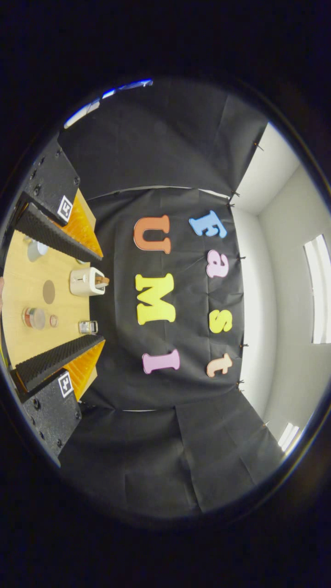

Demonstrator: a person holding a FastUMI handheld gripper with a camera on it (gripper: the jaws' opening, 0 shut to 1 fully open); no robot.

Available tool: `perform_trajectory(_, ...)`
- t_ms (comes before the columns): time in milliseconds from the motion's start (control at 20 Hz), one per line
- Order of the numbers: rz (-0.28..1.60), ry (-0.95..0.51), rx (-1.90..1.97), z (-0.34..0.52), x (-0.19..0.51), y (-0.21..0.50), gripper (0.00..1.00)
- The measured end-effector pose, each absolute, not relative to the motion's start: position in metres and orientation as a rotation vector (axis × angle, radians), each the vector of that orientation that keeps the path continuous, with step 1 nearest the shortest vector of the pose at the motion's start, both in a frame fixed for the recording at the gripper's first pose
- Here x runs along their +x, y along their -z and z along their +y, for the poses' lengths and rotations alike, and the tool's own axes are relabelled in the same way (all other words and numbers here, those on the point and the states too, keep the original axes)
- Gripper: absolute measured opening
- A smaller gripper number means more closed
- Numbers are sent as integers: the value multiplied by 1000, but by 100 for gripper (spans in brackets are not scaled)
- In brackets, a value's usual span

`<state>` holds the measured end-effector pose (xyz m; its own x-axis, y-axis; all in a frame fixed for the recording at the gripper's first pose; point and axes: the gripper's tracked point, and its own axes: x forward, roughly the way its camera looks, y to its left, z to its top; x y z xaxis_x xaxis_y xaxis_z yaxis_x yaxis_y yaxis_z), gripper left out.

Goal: Take the bottle from table, then pour the juice into the cup, finally place the bottle on the coaster

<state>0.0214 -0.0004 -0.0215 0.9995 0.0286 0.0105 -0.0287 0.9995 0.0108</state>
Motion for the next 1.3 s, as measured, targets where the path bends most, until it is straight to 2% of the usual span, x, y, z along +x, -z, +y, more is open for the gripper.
perform_trajectory(650, -53, -30, -48, -16, 56, 84, 100)
perform_trajectory(1300, -19, -3, -47, -34, 75, 150, 100)
